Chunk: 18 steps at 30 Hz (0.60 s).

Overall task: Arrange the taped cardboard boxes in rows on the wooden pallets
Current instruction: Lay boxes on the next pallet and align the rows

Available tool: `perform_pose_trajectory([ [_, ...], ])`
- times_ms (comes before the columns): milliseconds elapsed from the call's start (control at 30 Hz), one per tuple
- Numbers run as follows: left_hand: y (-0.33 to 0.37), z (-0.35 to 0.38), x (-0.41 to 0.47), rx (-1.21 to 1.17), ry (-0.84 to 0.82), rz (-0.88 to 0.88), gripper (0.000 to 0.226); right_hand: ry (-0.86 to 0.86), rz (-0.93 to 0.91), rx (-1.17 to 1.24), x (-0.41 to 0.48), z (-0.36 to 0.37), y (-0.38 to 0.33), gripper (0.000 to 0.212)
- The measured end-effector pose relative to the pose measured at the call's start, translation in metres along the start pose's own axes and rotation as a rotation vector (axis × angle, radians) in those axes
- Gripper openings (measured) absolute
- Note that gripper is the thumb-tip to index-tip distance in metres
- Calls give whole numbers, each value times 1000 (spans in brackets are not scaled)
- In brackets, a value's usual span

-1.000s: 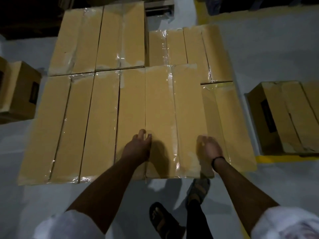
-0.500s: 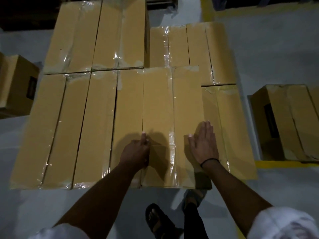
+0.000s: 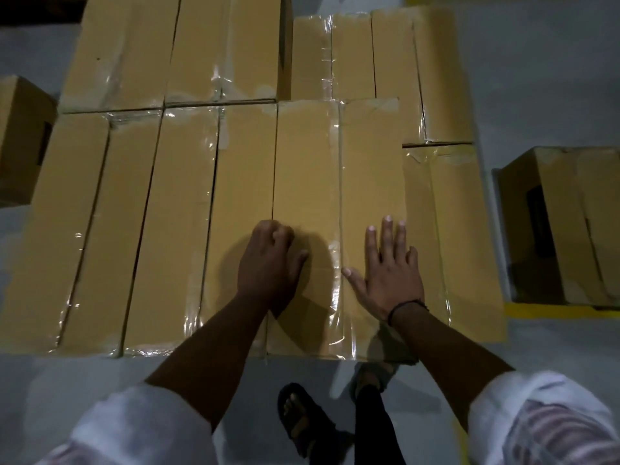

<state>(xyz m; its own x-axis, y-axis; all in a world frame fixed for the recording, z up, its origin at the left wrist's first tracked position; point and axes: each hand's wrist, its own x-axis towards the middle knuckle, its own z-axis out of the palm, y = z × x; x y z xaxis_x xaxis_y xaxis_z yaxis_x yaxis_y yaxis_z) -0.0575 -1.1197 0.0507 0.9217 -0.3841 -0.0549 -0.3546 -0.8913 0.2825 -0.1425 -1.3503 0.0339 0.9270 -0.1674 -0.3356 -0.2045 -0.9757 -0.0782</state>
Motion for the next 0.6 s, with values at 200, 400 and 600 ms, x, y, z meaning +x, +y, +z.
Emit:
perform_pose_trajectory([
  [200, 7, 28, -10, 90, -89, 53, 88, 32, -18, -47, 4, 11, 0, 92],
  [400, 5, 29, -11, 78, -87, 54, 89, 41, -51, 34, 2, 7, -1, 87],
  [600, 2, 31, -7, 79, -65, 45, 87, 257, 563, 929, 24, 2, 25, 71],
])
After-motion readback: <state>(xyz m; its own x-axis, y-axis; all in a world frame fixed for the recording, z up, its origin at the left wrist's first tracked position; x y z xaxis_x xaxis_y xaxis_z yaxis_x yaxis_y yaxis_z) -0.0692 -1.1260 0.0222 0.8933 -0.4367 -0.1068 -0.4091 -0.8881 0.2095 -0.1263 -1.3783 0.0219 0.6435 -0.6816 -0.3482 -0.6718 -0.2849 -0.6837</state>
